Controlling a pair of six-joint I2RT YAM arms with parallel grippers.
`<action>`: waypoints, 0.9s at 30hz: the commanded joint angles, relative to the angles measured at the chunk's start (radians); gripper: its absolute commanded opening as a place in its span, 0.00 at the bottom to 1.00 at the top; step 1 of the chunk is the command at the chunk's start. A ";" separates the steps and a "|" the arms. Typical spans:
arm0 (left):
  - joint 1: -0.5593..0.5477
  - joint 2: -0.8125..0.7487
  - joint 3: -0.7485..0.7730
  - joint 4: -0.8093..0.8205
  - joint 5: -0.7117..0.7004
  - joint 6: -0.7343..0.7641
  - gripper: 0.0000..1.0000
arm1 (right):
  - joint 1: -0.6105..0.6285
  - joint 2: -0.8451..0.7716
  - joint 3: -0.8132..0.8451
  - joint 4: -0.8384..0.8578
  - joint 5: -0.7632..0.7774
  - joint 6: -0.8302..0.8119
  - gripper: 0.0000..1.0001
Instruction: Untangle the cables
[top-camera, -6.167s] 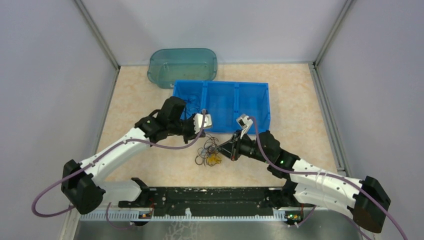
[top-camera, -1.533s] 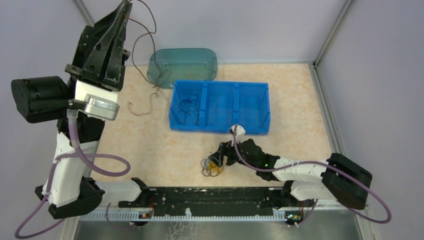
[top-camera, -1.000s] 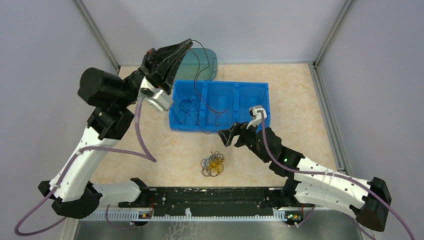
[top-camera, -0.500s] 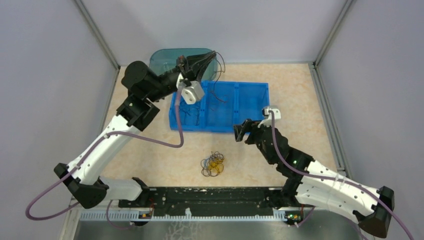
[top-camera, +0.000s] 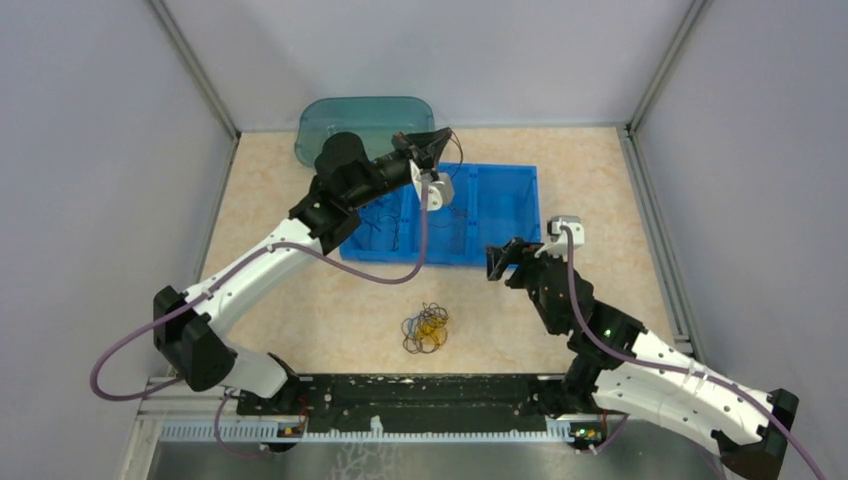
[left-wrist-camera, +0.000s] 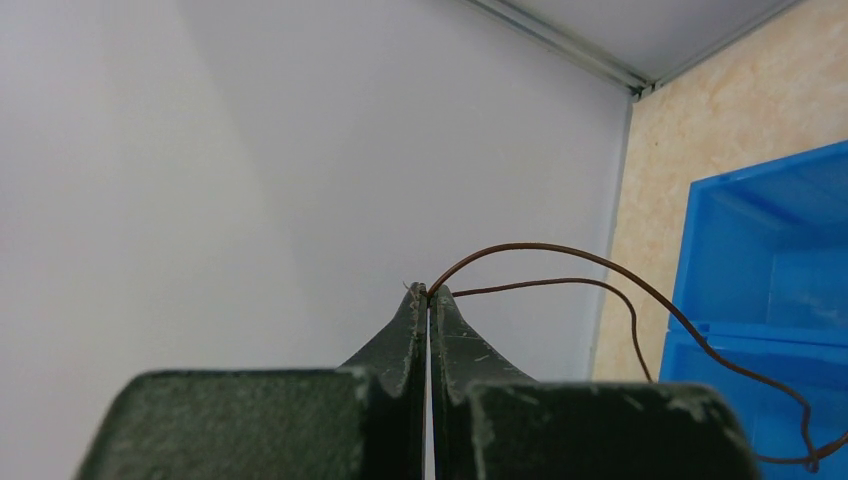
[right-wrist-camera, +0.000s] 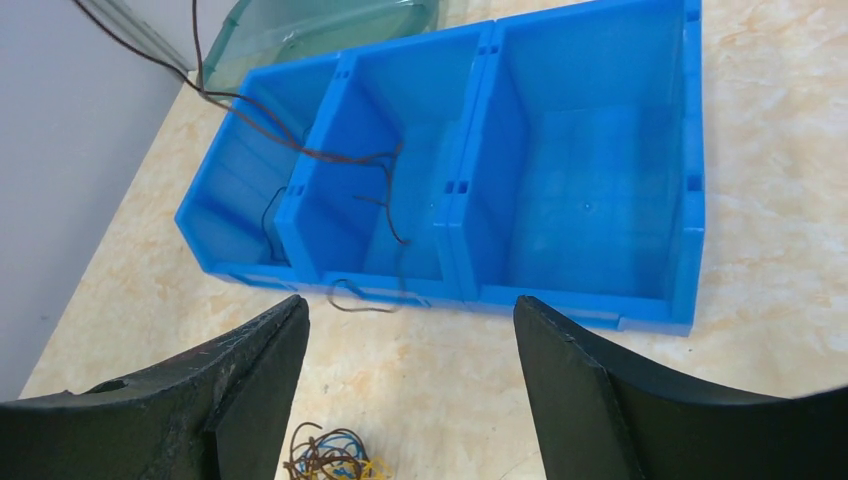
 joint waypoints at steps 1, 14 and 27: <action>0.003 0.031 0.014 0.106 -0.050 0.034 0.00 | -0.011 -0.018 0.027 -0.010 0.037 -0.013 0.75; 0.044 0.110 0.017 0.152 -0.125 0.080 0.00 | -0.011 -0.004 0.027 0.001 0.020 -0.015 0.75; 0.052 0.216 0.177 -0.384 -0.161 -0.026 0.58 | -0.010 -0.012 0.041 -0.013 0.011 -0.007 0.75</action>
